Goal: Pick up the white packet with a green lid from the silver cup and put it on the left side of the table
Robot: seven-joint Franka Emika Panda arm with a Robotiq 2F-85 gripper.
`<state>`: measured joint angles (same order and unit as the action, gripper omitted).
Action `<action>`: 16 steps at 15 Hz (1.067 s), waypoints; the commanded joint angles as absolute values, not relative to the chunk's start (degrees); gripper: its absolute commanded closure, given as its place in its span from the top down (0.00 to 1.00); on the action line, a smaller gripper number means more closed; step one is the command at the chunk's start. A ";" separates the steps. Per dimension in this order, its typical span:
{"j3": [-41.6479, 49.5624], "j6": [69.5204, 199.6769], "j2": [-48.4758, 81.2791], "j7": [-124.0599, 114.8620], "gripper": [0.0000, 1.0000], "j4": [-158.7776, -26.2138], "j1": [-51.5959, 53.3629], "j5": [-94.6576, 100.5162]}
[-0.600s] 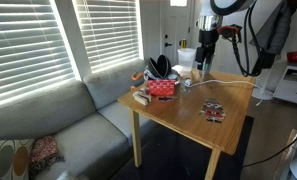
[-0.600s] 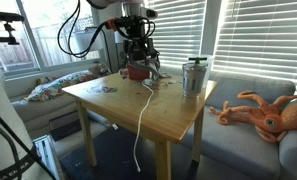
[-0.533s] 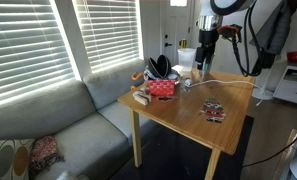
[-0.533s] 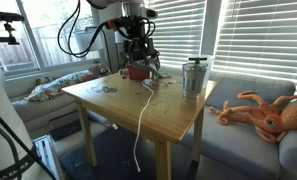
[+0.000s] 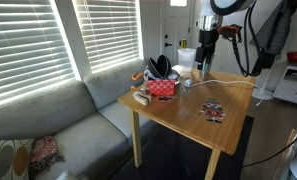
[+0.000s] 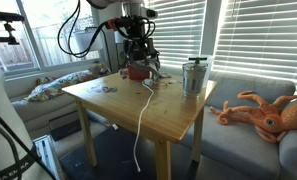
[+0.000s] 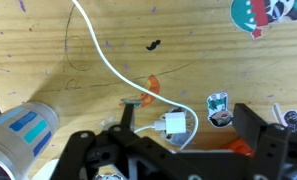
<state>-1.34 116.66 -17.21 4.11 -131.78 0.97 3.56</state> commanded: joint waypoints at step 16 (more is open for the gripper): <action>12.45 114.05 -13.98 12.09 1.00 -116.06 -4.59 -6.15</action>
<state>11.21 116.89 -16.94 12.02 -119.96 -3.67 -1.89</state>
